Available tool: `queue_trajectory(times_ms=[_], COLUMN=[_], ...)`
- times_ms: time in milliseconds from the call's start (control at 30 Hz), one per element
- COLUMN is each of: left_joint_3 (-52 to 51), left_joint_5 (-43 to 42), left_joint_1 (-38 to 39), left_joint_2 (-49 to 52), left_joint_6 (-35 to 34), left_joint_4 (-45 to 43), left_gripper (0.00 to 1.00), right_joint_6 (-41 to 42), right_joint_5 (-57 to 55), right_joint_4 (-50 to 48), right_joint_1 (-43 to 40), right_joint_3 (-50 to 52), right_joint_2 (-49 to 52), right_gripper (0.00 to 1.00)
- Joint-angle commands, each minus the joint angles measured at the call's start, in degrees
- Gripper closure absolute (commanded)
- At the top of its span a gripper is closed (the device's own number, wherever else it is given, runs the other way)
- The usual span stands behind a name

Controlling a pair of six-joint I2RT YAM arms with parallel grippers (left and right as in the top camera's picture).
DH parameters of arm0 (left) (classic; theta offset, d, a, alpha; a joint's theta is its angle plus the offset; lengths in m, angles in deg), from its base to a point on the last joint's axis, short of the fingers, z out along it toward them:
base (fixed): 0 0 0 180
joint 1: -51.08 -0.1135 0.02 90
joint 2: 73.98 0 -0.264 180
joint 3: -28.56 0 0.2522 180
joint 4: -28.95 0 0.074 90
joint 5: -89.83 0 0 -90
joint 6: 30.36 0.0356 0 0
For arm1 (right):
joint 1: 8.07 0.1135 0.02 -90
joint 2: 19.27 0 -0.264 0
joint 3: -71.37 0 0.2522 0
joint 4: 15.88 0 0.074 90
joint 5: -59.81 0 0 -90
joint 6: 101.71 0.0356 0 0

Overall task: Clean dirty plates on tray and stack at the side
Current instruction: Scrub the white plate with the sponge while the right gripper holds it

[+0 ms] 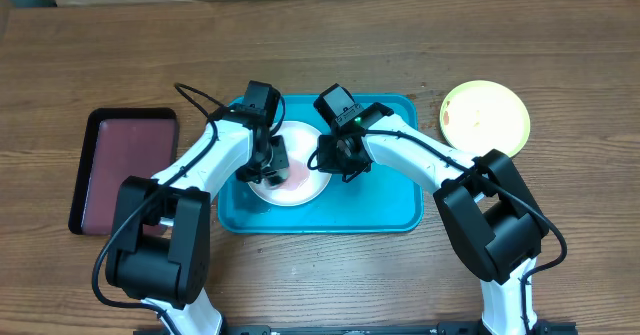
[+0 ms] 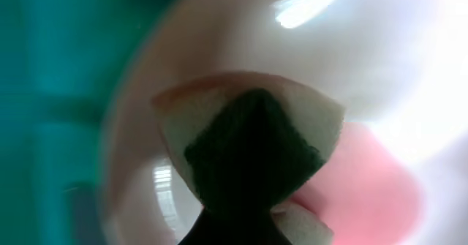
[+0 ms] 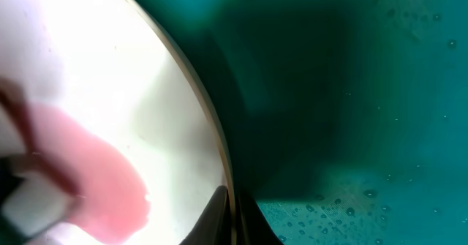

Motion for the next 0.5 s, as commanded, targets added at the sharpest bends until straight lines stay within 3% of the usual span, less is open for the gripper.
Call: queue_trajectory(times_ms=[0,267,400,467], left_joint_3=[0.46,14.82,18.56,17.35], left_joint_5=[15.26,12.22,-5.46,-16.70], left_joint_1=[-2.12,-3.26,-3.15,-3.08], left_joint_2=[1.81,1.81,1.81,2.05], left_joint_6=[-0.17,2.78,10.01,10.40], left_joint_4=[4.02,13.99,11.63,7.58], left_gripper=[0.96,0.96,0.96,0.96], right_joint_6=[-0.98,-1.16,-1.14,-1.14], right_joint_5=[-1.73,-2.12,-2.12,-2.10], right_joint_4=[0.74,0.72,0.28,-0.17], right_joint_1=[-0.20,-0.20,-0.20,-0.20], right_joint_3=[0.48,0.48,0.48,0.48], right_joint_2=[0.57,0.57,0.57,0.57], right_gripper=[0.96,0.96,0.96,0.96])
